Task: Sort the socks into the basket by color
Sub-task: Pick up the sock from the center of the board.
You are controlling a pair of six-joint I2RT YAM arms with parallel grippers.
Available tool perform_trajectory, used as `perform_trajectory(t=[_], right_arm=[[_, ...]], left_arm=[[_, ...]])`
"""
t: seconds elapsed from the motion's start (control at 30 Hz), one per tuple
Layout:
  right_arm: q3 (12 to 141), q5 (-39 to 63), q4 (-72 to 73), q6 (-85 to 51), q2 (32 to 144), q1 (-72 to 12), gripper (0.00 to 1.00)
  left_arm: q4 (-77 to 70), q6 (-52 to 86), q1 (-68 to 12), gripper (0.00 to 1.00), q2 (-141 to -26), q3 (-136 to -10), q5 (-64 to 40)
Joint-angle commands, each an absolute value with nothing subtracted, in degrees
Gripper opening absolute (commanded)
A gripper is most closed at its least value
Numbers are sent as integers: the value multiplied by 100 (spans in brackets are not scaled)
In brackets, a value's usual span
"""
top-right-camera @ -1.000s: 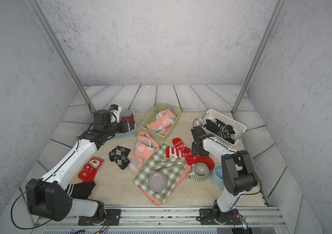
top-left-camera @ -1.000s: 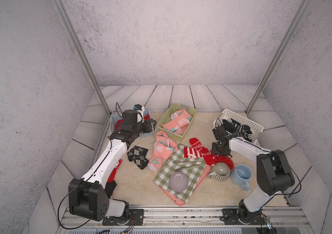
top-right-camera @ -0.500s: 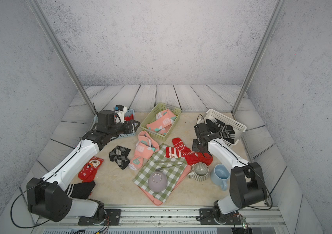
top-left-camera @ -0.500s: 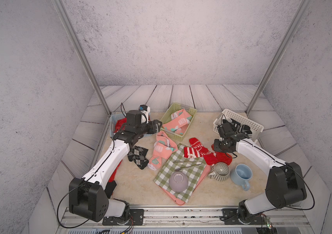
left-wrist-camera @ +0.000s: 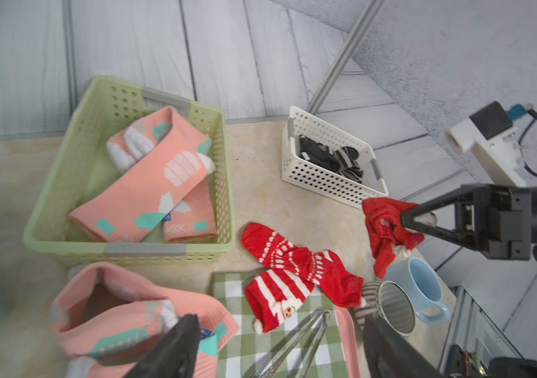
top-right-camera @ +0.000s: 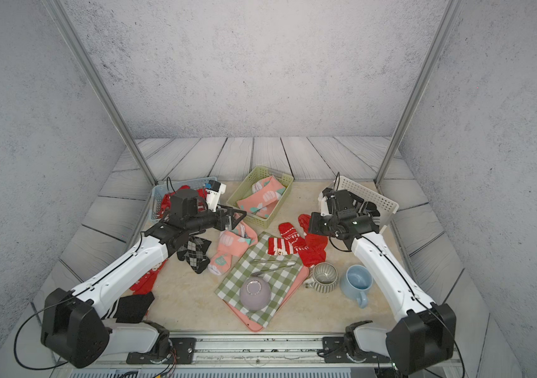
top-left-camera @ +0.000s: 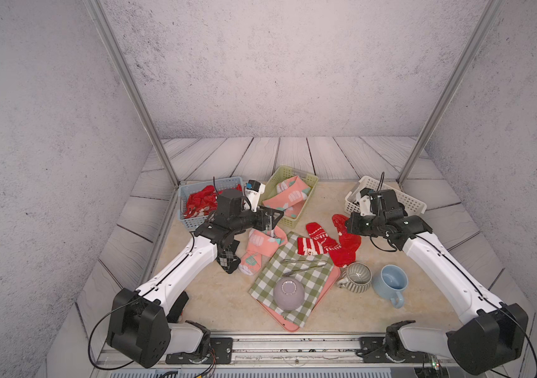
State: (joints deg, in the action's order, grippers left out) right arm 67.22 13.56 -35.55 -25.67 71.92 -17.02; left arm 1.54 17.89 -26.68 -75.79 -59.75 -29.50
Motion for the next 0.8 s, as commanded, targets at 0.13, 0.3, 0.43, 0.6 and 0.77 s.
perform_trajectory(t=[0.13, 0.3, 0.43, 0.6, 0.77], right_arm=[[6980, 3039, -2756, -3149, 6909, -1719, 0], [6989, 3727, -2132, -3673, 6913, -1807, 0], [6970, 3923, -1805, -3922, 6913, -1979, 0], [6849, 4125, -1385, -4250, 6865, -2098, 0], [6847, 4185, -1346, -4258, 6791, -2205, 0]], left_arm=[[-1250, 1359, -3199, 82, -7313, -5327, -3539], [-1734, 1266, -3626, 84, -7461, -5216, -3639], [-2036, 1301, -3911, 84, -7664, -5305, -3612], [-2216, 1244, -4177, 82, -7956, -5530, -3464], [-2318, 1152, -4338, 79, -8100, -5701, -3276]])
